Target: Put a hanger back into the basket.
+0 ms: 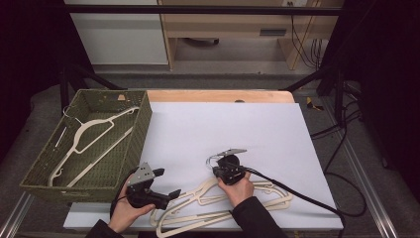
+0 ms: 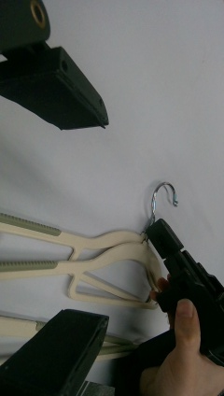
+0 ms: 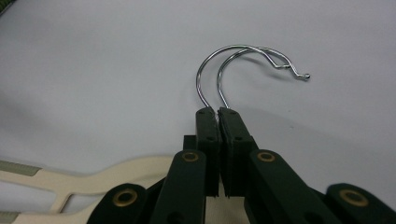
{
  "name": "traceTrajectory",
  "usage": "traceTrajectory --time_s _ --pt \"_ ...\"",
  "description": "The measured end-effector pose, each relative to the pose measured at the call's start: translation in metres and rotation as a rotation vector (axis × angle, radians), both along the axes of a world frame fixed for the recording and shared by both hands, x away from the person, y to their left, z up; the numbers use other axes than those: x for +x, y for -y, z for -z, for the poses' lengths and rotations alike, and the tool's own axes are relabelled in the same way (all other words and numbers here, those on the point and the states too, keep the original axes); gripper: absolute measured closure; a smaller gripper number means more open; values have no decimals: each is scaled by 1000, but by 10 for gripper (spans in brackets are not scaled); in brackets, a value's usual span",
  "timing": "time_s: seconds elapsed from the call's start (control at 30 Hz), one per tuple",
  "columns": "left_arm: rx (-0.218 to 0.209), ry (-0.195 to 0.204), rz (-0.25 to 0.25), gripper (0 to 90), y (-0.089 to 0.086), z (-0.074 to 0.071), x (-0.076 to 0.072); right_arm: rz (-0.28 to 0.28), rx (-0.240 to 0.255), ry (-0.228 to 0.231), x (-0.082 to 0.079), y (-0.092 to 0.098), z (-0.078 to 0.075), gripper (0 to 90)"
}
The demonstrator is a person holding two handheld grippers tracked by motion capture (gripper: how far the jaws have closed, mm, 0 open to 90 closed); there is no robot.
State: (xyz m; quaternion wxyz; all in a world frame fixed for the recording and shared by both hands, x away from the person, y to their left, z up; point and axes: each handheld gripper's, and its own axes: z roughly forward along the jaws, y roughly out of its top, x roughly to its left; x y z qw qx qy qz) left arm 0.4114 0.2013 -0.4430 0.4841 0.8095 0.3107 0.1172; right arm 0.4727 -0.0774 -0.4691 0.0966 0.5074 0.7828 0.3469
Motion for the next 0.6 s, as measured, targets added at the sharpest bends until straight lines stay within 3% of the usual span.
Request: traceTrajectory --time_s 0.37,0.6 --pt "-7 -9 10 55 3 -1 -1 -13 6 20 -3 3 -8 896" --pt "-15 -30 38 81 20 -5 -2 -43 14 60 -8 7 -16 896"
